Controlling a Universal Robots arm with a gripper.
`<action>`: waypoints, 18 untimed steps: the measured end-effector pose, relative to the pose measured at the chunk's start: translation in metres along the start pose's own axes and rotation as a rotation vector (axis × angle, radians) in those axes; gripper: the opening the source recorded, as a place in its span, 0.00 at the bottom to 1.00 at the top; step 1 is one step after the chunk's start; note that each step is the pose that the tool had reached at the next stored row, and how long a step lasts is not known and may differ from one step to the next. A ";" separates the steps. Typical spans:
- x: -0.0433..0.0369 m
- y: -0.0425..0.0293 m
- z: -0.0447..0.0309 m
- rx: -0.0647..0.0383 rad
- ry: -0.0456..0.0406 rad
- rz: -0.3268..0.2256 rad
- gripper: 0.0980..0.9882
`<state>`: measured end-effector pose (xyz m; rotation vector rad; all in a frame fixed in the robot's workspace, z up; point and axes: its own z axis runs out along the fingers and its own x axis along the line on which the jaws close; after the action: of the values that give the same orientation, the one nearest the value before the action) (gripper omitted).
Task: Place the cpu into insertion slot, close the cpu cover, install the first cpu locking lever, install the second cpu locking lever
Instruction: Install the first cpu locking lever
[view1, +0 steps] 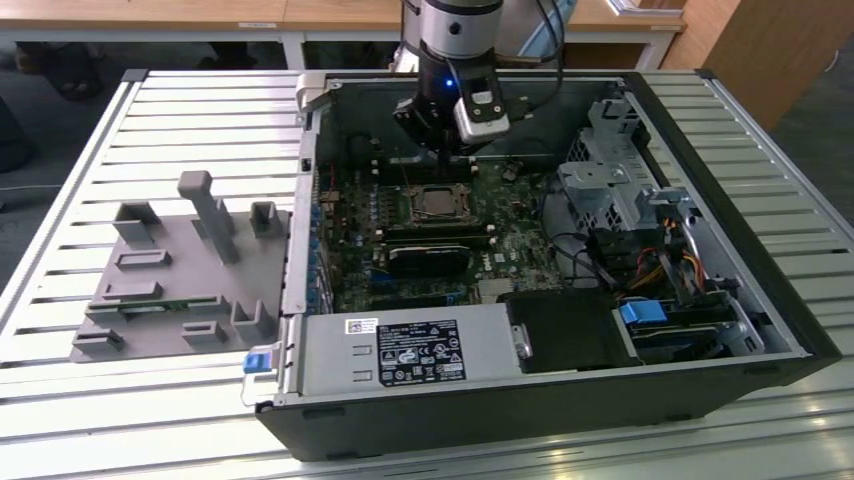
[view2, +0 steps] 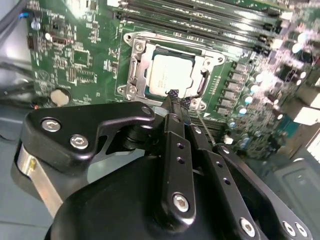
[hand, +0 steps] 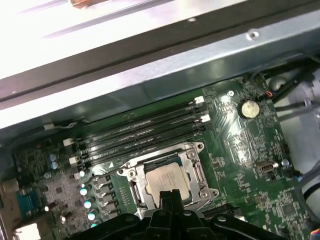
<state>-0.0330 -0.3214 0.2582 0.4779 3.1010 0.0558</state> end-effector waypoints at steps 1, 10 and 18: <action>0.0000 0.0000 0.0002 0.000 0.0007 -0.018 0.01; 0.0000 -0.0001 0.0020 0.000 0.0065 -0.181 0.01; 0.0045 -0.0015 0.0023 -0.001 0.0076 -0.228 0.01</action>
<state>-0.0377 -0.3214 0.2558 0.1215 3.1386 0.0577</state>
